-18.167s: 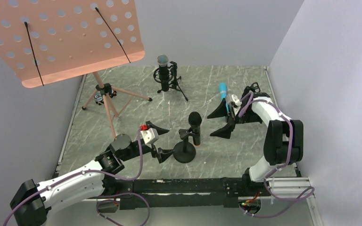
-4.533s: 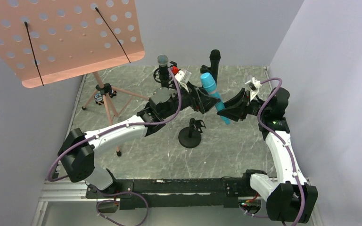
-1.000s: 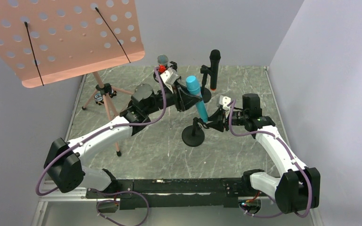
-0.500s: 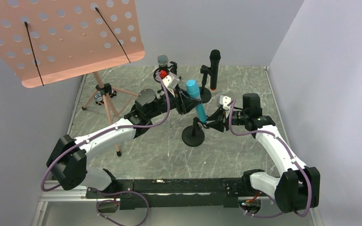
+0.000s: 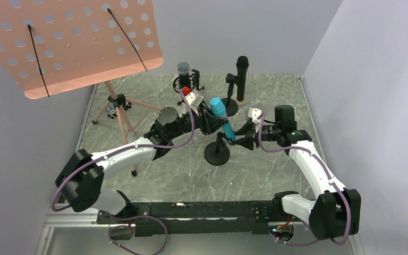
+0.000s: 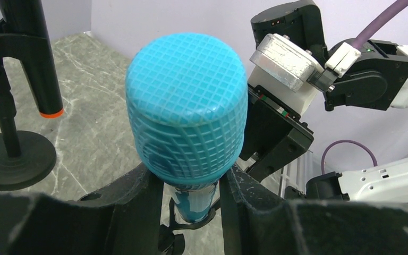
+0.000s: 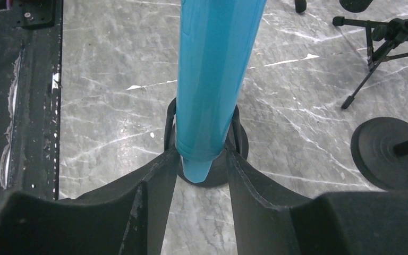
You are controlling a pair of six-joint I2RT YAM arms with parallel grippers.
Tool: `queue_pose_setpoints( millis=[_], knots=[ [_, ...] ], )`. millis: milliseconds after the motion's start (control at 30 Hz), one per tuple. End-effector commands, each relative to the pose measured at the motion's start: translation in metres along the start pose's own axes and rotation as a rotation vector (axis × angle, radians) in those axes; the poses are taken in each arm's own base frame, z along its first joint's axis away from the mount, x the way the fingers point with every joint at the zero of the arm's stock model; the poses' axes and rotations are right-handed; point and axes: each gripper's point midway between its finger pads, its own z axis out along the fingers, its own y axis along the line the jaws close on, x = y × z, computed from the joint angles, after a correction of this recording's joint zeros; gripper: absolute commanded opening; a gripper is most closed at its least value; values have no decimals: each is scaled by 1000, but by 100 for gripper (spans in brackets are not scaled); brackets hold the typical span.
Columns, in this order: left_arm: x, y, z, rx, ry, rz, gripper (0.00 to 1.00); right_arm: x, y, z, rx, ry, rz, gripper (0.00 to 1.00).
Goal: Attach the microphones to the stand
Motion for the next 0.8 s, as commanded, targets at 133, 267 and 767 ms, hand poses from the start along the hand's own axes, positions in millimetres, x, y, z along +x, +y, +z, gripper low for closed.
queue_pose_setpoints(
  millis=[133,267,767],
  knots=[
    [37,13,0,-22,87,-10,0,-19,-8,-33,40,21,-75,54],
    [49,18,2,-25,125,-9,0,-24,-13,-50,72,12,-68,54],
    [116,34,11,-26,450,-61,0,-23,-18,-49,88,-18,-32,63]
  ],
)
